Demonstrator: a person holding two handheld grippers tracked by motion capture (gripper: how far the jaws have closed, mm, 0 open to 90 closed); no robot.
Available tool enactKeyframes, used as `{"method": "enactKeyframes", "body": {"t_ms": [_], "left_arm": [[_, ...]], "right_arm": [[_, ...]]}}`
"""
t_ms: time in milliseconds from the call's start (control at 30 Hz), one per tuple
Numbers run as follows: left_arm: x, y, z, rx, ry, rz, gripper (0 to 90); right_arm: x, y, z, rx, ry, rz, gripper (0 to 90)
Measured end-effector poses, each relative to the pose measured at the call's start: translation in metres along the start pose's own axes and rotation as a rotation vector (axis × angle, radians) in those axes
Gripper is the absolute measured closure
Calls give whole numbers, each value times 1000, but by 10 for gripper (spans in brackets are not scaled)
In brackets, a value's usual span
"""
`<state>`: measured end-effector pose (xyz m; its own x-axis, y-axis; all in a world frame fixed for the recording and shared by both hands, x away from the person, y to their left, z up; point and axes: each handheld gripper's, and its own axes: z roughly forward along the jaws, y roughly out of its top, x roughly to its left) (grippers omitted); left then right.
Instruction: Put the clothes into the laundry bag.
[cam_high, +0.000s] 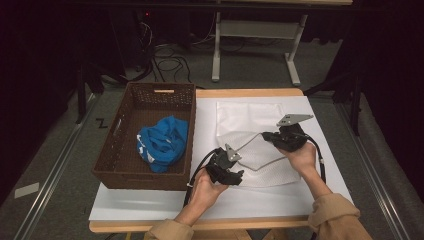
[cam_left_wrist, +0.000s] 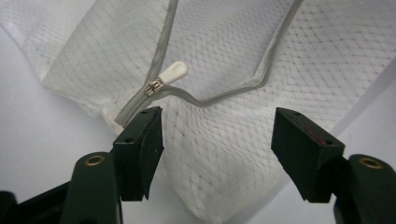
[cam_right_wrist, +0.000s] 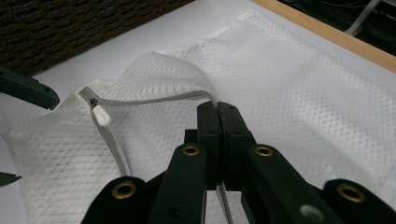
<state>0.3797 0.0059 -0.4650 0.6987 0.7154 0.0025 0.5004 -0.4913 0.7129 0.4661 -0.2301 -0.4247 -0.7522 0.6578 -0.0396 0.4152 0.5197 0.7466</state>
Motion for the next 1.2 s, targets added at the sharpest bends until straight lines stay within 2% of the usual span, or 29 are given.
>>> {"method": "enactKeyframes", "body": {"t_ms": [67,233,367,600,800,900,1133,1200], "left_arm": [[2,1,-2,0,2,-4,343],[5,4,-8,13,3,-10,339],[6,4,-17,-16,28,7,347],[13,7,-28,-7,52,8,349],[17,6,-29,13,44,2,348],[18,7,-32,12,50,7,348],[26,8,-44,-13,58,-18,348],[25,9,-47,-10,63,-8,348]], "right_arm": [[1,1,0,1,3,-12,894],[0,0,0,-5,-1,-8,894],[-1,0,-1,-6,-2,-7,894],[-1,0,-1,-9,0,-7,894],[1,0,0,-6,1,-11,894],[1,0,-2,-10,1,-12,894],[-1,-1,0,2,-1,-17,894],[0,0,-1,0,-2,-16,894]]}}
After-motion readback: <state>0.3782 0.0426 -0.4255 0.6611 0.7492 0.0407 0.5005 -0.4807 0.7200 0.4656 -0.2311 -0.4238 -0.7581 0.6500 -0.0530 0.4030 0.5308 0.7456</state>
